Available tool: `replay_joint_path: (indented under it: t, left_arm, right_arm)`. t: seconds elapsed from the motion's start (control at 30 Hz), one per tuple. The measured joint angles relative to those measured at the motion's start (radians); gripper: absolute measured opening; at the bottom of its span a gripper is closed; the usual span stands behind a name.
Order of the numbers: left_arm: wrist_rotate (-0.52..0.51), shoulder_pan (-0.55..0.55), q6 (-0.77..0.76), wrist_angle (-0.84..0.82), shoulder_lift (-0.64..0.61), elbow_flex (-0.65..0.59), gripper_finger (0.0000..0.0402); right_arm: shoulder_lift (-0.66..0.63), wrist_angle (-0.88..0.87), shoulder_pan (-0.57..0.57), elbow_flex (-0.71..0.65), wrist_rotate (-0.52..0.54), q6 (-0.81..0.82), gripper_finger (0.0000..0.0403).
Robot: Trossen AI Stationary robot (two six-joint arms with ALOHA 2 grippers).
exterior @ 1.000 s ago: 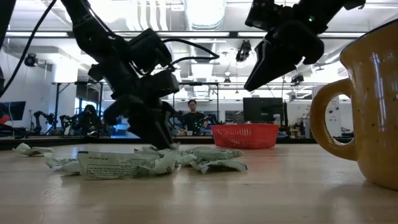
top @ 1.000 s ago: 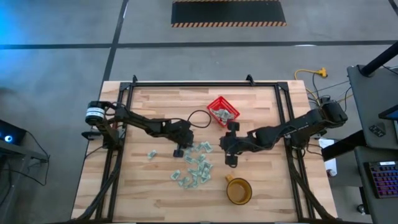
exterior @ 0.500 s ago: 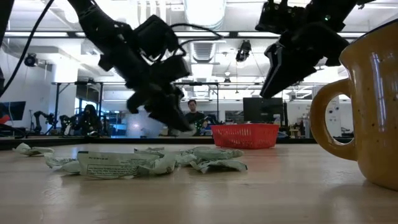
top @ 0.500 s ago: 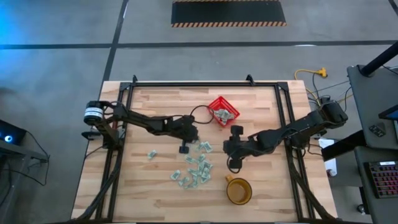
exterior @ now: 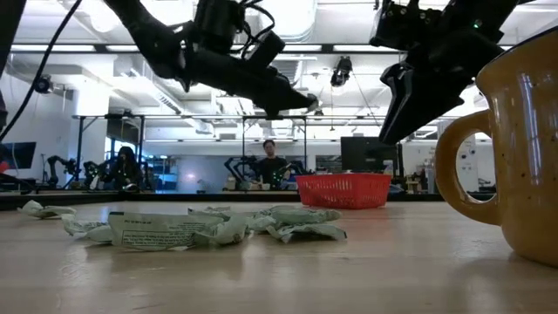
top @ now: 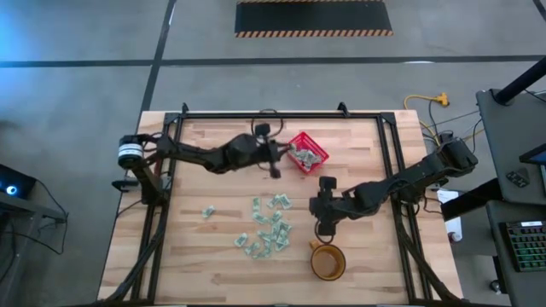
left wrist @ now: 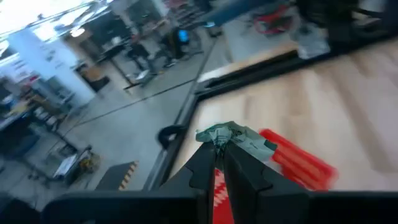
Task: Pick and place Stevia / Truvia into bins
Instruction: Put the stevia packet into the red basket
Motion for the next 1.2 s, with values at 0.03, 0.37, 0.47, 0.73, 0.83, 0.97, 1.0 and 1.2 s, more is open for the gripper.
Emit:
replay_joint_path:
  t: [0.03,0.37,0.47,0.73,0.83,0.97,1.0,1.2]
  left_arm:
    - [0.0,0.014,-0.023,0.001,0.008,0.01,0.0012]
    - [0.007,0.075,-0.231,-0.157,0.19,0.179,0.0012]
    - [0.007,0.076,-0.247,-0.273,0.243,0.261,0.0012]
    - [0.001,0.082,-0.242,-0.46,0.289,0.398,0.0047]
    - [0.002,0.081,-0.226,-0.468,0.283,0.399,0.0081]
    - [0.002,0.081,-0.226,-0.461,0.27,0.4,0.012]
    - [0.002,0.081,-0.227,-0.465,0.268,0.4,0.0127]
    - [0.004,0.067,-0.228,-0.689,0.206,0.401,0.0144]
  right_arm:
    - [0.0,-0.001,0.0,-0.002,0.0,-0.001,0.0088]
    - [0.0,0.001,0.0,-0.007,0.0,-0.024,0.0077]
    - [0.0,0.001,0.0,-0.007,0.0,-0.024,0.0074]
    - [0.0,0.002,0.0,-0.011,0.001,-0.024,0.0075]
    - [0.0,0.004,0.0,-0.018,0.001,-0.024,0.0078]
    - [0.0,0.006,-0.001,-0.03,0.002,-0.023,0.008]
    - [0.0,0.01,0.0,-0.033,0.002,-0.024,0.0079]
    - [0.0,0.042,-0.001,-0.04,0.004,-0.031,0.0071]
